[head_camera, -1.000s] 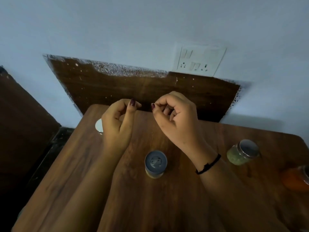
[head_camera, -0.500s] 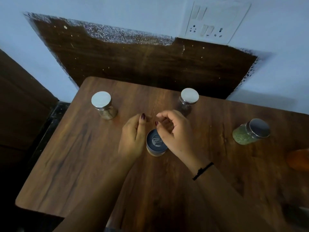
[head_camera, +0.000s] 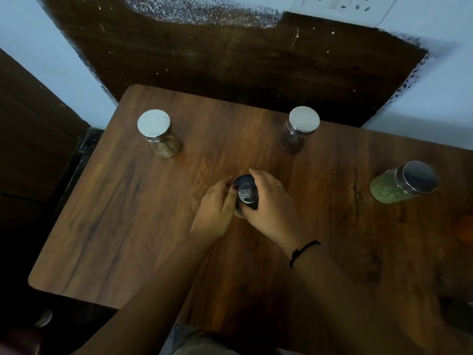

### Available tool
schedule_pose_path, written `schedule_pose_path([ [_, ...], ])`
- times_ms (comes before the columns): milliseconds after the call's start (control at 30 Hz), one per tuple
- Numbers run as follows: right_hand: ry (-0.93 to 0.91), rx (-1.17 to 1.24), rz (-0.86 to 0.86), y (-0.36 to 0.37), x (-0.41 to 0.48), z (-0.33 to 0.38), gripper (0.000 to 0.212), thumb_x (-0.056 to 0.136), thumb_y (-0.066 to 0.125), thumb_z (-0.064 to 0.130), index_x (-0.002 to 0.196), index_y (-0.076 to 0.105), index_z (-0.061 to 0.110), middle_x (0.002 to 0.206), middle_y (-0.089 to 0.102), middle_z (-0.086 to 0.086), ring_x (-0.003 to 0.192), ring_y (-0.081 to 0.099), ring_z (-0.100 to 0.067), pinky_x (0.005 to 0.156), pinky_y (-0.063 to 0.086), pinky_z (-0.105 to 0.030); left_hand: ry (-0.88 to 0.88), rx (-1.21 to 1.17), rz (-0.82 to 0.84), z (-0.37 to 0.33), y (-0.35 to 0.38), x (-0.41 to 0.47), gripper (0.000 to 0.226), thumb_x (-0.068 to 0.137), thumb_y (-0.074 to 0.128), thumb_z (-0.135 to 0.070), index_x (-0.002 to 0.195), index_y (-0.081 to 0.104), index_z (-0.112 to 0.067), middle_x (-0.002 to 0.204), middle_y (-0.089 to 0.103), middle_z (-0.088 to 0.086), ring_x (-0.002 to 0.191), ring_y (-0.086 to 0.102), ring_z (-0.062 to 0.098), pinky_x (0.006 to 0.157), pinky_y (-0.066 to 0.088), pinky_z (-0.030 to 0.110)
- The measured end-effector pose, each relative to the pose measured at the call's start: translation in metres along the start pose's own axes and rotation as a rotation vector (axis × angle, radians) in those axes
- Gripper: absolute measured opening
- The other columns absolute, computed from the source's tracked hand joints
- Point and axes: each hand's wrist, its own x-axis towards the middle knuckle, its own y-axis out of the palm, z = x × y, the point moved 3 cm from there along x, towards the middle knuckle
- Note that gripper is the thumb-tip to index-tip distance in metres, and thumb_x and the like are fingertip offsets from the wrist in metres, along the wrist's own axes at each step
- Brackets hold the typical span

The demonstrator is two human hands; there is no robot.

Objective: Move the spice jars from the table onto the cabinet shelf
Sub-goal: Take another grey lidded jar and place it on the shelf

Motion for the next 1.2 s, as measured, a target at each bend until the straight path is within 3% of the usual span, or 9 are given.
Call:
schedule_pose_path([
  [267,0.121,0.110,0.124,0.015,0.000,-0.026,0.118,0.067,0.087,0.042,0.156,0.012,0.022,0.156,0.032,-0.001,0.143,0.032,-0.020,0.113,0.039,-0.039,-0.070,-0.094,0.037,0.007,0.009,-0.001,0.014,0.102,0.053,-0.030,0.105,0.058,-0.017,0.096,0.062,-0.015,0.088,0.061,-0.009,0.075,0.046,0.010],
  [333,0.126,0.153,0.092,0.017,0.000,-0.033,0.108,0.067,0.087,0.041,0.152,0.023,0.021,0.149,0.041,-0.001,0.136,0.042,-0.020,0.108,0.044,-0.038,-0.063,-0.164,0.081,0.003,0.010,-0.006,0.008,0.102,0.048,-0.019,0.103,0.055,-0.022,0.094,0.058,-0.018,0.086,0.058,-0.016,0.075,0.043,0.007],
  [467,0.070,0.199,-0.006,0.010,-0.004,-0.032,0.087,0.059,0.088,0.050,0.130,0.045,0.026,0.126,0.051,0.004,0.114,0.055,-0.013,0.090,0.054,-0.035,-0.044,-0.363,0.177,0.004,0.004,-0.011,0.049,0.087,0.039,-0.010,0.135,0.049,-0.006,0.123,0.060,0.002,0.112,0.057,-0.004,0.097,0.041,0.011],
  [600,0.070,0.340,-0.183,-0.012,-0.009,-0.019,0.082,0.052,0.085,0.054,0.118,0.047,0.022,0.118,0.048,0.003,0.105,0.054,-0.007,0.081,0.054,-0.023,-0.002,-0.422,0.288,-0.007,-0.004,-0.013,0.086,0.074,0.065,-0.025,0.151,0.028,-0.014,0.141,0.050,-0.008,0.131,0.049,-0.002,0.103,0.042,0.016],
  [700,0.040,0.402,-0.271,-0.032,-0.012,0.002,0.080,0.056,0.083,0.056,0.119,0.048,0.021,0.120,0.051,0.001,0.109,0.055,-0.008,0.082,0.054,-0.021,0.091,-0.377,0.204,-0.029,-0.009,-0.012,0.104,0.072,0.084,-0.007,0.154,0.021,-0.012,0.145,0.048,-0.007,0.134,0.048,0.000,0.107,0.044,0.021],
  [767,0.005,0.454,-0.260,-0.047,-0.013,0.014,0.082,0.061,0.081,0.058,0.127,0.049,0.021,0.127,0.050,0.001,0.113,0.055,-0.008,0.085,0.054,-0.019,0.137,-0.409,0.123,-0.044,-0.020,-0.010,0.100,0.072,0.085,-0.006,0.151,0.024,-0.016,0.143,0.050,-0.005,0.132,0.050,0.003,0.108,0.046,0.027],
  [867,-0.011,0.699,-0.225,-0.074,-0.020,0.025,0.075,0.069,0.072,0.063,0.128,0.053,0.021,0.128,0.055,0.000,0.109,0.062,-0.007,0.083,0.057,-0.023,0.108,-0.487,0.114,-0.064,-0.048,-0.009,0.098,0.066,0.081,-0.032,0.149,0.031,-0.017,0.135,0.056,0.003,0.121,0.060,0.020,0.096,0.055,0.038],
  [1000,-0.036,0.928,-0.218,-0.091,-0.037,0.033,0.057,0.085,0.069,0.044,0.132,0.055,0.016,0.124,0.063,0.001,0.111,0.064,-0.008,0.087,0.056,-0.027,0.130,-0.642,0.147,-0.093,-0.082,-0.011,0.082,0.069,0.074,-0.034,0.142,0.040,-0.014,0.122,0.065,0.005,0.109,0.067,0.023,0.084,0.058,0.033],
  [1200,-0.151,1.030,-0.179,-0.103,-0.056,0.058,0.044,0.084,0.075,0.031,0.123,0.058,0.020,0.117,0.071,-0.002,0.108,0.069,-0.017,0.089,0.057,-0.035,0.234,-0.702,0.229,-0.131,-0.098,-0.014,0.074,0.078,0.066,-0.029,0.141,0.039,-0.001,0.118,0.065,0.016,0.105,0.066,0.029,0.084,0.056,0.036],
])
